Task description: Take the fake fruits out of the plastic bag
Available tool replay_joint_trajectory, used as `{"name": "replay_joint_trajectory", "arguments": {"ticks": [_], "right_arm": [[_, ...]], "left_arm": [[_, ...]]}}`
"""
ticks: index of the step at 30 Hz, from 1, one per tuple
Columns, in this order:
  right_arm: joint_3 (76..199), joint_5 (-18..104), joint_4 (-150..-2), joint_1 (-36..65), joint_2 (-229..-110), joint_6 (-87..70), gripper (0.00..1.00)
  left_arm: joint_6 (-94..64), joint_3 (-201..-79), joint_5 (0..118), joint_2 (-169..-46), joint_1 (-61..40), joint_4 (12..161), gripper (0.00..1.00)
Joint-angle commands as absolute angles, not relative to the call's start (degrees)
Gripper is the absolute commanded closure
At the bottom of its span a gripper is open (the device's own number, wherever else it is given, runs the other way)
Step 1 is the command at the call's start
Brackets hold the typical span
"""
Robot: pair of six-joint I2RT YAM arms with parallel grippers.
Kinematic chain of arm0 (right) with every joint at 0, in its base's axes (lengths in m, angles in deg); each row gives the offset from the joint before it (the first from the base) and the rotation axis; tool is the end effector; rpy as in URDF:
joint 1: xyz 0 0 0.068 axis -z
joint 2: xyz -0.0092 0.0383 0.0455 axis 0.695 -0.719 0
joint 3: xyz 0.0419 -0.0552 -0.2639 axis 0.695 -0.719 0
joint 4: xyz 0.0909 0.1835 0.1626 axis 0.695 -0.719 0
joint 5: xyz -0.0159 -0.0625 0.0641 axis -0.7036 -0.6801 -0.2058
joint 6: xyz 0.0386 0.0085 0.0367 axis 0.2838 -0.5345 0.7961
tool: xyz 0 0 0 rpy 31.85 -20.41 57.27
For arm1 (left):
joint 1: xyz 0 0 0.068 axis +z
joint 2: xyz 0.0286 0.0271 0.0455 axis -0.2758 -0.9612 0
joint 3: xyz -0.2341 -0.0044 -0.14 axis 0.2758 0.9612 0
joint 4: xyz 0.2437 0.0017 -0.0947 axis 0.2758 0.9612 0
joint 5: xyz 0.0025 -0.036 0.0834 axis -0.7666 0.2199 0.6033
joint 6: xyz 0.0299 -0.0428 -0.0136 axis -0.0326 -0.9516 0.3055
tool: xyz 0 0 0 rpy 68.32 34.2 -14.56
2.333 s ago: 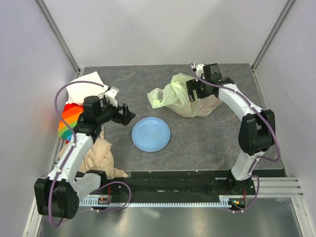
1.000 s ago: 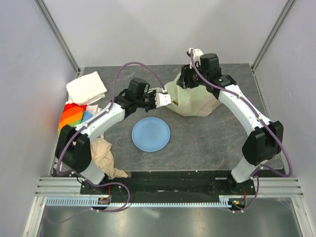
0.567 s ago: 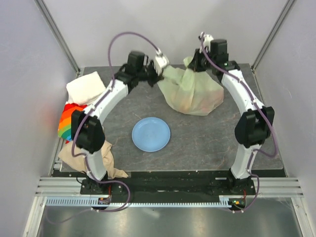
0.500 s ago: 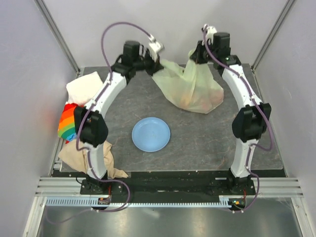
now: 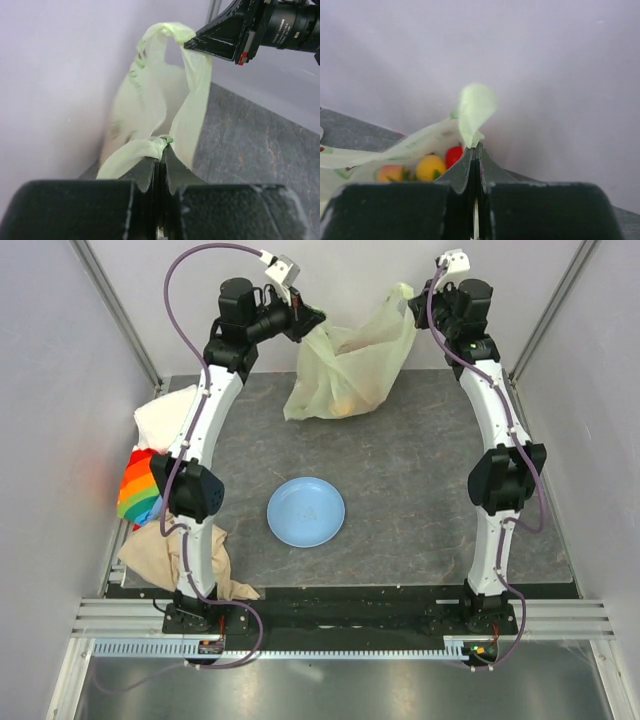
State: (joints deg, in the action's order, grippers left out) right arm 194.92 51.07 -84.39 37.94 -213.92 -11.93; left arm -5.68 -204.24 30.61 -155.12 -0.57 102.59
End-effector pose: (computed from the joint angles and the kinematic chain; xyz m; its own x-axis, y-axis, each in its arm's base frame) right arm 0.5138 0.0644 0.4160 -0.0478 0.0519 -0.9975 -0.3659 0.9283 0.0659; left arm 0.4647 -0.1606 0.4484 -0.0452 -0.0236 -0.9987 0.8020 0.5952 -0.0504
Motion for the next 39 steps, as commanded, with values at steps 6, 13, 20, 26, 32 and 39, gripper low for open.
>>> {"name": "replay_joint_trajectory", "arguments": {"ticks": [6, 13, 20, 26, 32, 39], "right_arm": [[159.1, 54.1, -77.4, 38.3, -186.9, -18.9, 1.0], [136.3, 54.0, -88.9, 38.3, -174.5, -25.4, 0.46], [152.1, 65.0, -94.4, 37.0, -169.9, -25.3, 0.32], [151.0, 67.1, -93.9, 28.9, -169.4, -27.3, 0.38], [151.0, 72.3, -96.9, 26.8, -178.1, -32.9, 0.58], [156.8, 74.5, -105.3, 26.9, -187.5, -40.2, 0.65]], "left_arm": [[-3.8, -178.5, 24.9, -136.7, -0.7, 108.4, 0.99], [-4.5, -150.5, 26.3, -123.2, -0.9, 108.1, 0.98], [-7.6, -148.0, 26.9, -123.6, -1.3, 107.8, 0.98], [-11.0, -147.1, 27.0, -123.0, -2.2, 106.5, 0.99], [-12.4, -147.7, 30.6, -123.0, -2.2, 105.6, 0.98], [-14.6, -149.6, 32.8, -124.2, -2.2, 104.8, 0.98]]}}
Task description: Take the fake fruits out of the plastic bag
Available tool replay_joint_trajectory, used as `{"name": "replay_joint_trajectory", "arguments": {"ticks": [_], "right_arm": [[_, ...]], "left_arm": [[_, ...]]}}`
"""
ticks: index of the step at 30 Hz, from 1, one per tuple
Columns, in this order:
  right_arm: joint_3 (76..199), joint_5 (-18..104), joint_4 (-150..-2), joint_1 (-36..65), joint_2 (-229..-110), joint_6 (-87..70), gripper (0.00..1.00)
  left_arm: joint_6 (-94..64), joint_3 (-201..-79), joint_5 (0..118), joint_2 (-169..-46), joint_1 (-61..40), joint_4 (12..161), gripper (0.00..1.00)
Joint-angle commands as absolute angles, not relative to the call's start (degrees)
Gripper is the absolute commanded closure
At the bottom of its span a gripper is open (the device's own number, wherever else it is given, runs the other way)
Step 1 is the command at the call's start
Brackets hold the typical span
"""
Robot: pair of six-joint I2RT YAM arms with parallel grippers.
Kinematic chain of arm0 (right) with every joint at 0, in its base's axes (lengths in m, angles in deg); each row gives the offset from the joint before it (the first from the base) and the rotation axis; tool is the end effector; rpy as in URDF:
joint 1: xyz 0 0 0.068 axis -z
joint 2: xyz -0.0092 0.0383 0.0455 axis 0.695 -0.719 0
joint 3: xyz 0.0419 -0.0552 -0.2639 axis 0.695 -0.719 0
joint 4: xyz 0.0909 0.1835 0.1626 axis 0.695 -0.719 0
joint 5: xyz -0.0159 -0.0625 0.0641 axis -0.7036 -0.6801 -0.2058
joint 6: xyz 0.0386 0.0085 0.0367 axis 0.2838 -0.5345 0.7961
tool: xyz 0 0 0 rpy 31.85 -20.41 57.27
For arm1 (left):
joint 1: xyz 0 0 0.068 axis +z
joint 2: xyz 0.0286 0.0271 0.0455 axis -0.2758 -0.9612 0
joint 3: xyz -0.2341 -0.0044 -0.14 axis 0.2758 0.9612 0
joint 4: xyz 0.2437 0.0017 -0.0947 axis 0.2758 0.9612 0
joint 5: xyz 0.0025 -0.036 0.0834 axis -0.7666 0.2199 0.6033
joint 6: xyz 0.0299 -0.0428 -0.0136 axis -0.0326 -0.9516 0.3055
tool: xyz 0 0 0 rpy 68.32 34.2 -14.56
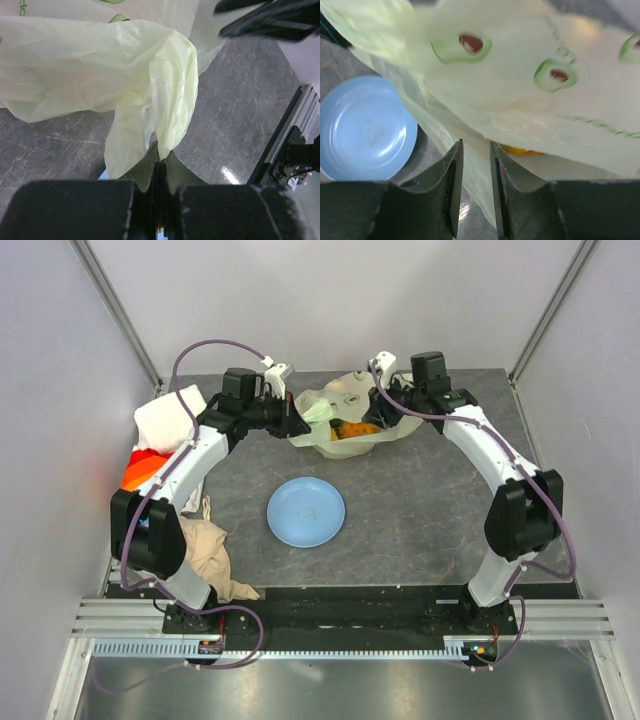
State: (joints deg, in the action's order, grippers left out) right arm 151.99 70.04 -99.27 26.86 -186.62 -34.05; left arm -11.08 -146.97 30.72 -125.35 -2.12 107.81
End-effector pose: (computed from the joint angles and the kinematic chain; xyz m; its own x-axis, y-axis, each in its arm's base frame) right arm 0.3737 0.1366 0.3441 -0.2542 -0.3558 -0.8993 -0.8275 0.5613 0.0118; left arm 0.3480 -0.1363 0.3188 -0.6168 0.0854 -0.7825 0.6456 0.6236 -0.4408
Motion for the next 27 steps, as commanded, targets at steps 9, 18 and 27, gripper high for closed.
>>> {"name": "replay_joint_trajectory", "arguments": {"ticks": [9, 18, 27], "right_arm": [[160.6, 72.5, -109.5, 26.2, -195.3, -39.2, 0.57], [164.7, 63.2, -100.5, 26.2, -204.3, -26.0, 0.32], [165.5, 57.4, -94.7, 26.3, -208.6, -22.7, 0.04]], "left_arm": [[-16.0, -151.6, 32.8, -125.5, -2.2, 104.5, 0.98], [-15.4, -151.3, 33.5, -125.8, -1.7, 104.9, 0.99], [-14.0, -148.7, 33.6, -125.6, -1.0, 105.2, 0.98]]}}
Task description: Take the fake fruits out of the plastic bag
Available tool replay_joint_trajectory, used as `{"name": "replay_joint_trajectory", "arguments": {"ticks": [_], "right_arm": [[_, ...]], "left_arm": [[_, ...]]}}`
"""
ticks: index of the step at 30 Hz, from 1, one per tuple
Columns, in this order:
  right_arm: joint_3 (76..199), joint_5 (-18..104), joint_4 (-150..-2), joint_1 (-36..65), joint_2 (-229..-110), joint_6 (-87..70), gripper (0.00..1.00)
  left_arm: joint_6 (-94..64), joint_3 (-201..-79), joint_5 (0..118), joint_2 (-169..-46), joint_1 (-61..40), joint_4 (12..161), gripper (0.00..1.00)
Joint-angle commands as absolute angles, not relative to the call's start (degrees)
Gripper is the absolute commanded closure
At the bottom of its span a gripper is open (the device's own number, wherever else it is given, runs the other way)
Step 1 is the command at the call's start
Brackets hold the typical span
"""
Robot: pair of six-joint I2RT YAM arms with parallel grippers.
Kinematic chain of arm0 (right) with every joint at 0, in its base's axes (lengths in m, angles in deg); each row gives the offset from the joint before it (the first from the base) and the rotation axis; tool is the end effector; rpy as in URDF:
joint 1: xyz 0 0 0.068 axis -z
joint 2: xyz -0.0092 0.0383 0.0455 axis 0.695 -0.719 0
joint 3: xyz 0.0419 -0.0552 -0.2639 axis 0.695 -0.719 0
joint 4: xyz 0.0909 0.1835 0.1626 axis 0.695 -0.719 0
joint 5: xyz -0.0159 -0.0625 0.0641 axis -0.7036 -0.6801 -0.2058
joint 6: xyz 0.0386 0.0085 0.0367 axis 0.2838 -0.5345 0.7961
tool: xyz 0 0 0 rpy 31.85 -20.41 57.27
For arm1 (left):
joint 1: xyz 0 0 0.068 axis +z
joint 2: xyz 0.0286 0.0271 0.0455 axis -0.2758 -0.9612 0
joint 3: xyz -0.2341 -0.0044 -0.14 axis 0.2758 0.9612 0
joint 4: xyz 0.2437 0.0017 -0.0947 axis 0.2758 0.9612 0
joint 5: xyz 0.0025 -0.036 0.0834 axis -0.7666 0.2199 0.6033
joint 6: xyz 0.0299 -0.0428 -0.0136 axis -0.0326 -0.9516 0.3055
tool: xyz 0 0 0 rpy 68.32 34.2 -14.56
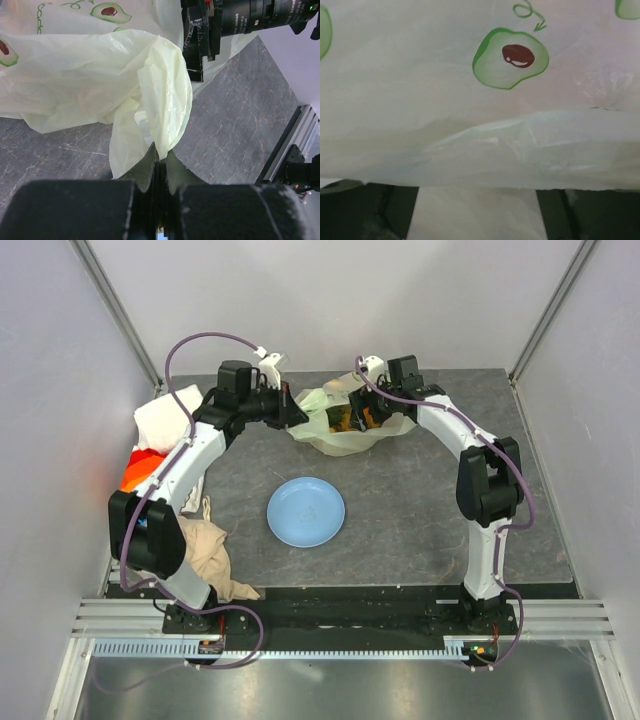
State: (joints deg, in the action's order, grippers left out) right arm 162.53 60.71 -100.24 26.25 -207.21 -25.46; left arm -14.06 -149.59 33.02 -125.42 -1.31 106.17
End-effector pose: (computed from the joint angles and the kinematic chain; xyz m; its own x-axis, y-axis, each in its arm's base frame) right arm 0.4497 0.1601 0.2519 -0.5389 -0.3404 -0.7706 -0.6778 0.7183 0.1567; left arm 0.3548 -0.1317 0.3360 -0.5919 0.0209 -0.8058 0.6164 0.6559 -0.4358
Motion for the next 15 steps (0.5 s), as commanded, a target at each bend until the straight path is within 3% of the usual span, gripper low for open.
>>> {"name": "replay_joint_trajectory", "arguments": {"ticks": [1, 15], "right_arm": [[165.8, 57.3, -94.5, 26.3, -209.8, -22.8, 0.02], [168.3, 57.4, -92.1, 26.1, -218.4, -27.6, 0.03]], "left_arm": [[-13.9, -148.5, 33.7, -125.5, -0.9, 105.1, 0.98], [-11.0, -148.1, 33.7, -127.7, -0.4, 105.6, 0.98]]}}
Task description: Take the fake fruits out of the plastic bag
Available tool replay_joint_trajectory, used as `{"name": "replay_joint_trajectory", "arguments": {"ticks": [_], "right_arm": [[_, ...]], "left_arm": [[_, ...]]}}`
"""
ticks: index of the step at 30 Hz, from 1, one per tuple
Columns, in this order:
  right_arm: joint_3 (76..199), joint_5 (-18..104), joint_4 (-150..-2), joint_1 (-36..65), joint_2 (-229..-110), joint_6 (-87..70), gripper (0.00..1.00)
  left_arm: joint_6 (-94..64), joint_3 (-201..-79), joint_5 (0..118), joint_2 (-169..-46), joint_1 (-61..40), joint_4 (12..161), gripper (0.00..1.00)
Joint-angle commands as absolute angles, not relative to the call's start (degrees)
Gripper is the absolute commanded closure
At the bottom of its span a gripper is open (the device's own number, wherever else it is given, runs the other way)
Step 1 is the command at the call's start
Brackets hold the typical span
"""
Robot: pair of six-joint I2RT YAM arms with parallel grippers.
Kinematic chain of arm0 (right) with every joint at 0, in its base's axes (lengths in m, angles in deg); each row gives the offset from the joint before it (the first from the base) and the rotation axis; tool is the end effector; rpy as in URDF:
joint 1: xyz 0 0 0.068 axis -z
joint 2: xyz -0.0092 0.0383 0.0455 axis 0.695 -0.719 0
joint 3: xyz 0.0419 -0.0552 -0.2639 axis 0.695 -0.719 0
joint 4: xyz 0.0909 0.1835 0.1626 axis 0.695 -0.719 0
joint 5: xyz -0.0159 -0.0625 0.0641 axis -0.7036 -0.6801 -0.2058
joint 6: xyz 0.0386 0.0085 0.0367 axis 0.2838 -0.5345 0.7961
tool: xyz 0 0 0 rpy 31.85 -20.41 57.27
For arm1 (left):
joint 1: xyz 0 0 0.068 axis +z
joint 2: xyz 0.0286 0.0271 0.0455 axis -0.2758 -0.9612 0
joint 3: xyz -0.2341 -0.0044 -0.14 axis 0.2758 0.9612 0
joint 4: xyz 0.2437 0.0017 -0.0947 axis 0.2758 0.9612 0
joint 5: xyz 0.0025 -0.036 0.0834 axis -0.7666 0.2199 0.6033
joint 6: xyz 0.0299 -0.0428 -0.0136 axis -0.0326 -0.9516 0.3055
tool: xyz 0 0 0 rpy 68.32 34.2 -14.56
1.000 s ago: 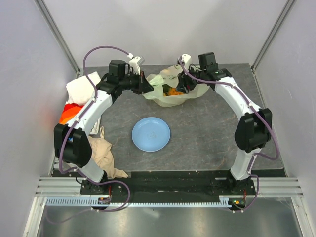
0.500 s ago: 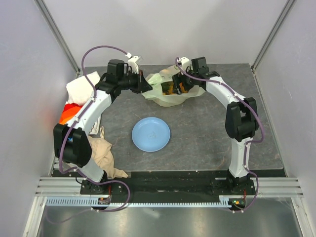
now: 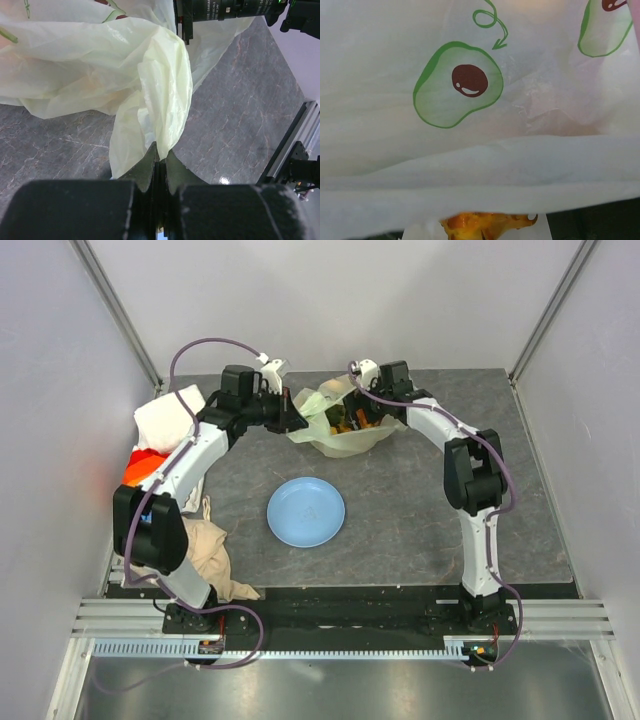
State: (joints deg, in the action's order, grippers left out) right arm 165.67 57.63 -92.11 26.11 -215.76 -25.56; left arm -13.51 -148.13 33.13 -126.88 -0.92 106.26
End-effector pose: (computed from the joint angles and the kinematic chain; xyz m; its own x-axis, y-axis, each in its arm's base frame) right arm 0.4821 0.1699 0.2099 -0.5066 -0.3372 -0.7935 -0.6584 0.7455 0.1035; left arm 0.3597 -0.1304 0.3180 -0.6259 0.0351 -0.7791 0.5946 0.6680 -0.4475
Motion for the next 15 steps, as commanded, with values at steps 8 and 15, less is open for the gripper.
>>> {"name": "replay_joint_trajectory", "arguments": {"ticks": [8, 15], "right_arm": [[159.3, 62.6, -91.7, 27.2, -204.9, -28.5, 0.49], [154.2, 70.1, -92.0, 29.0, -189.0, -21.2, 0.5]], "left_arm": [[-11.0, -147.1, 34.8, -128.5, -0.3, 106.2, 0.99], [-11.5, -145.1, 36.0, -128.1, -0.3, 106.5, 0.98]]}}
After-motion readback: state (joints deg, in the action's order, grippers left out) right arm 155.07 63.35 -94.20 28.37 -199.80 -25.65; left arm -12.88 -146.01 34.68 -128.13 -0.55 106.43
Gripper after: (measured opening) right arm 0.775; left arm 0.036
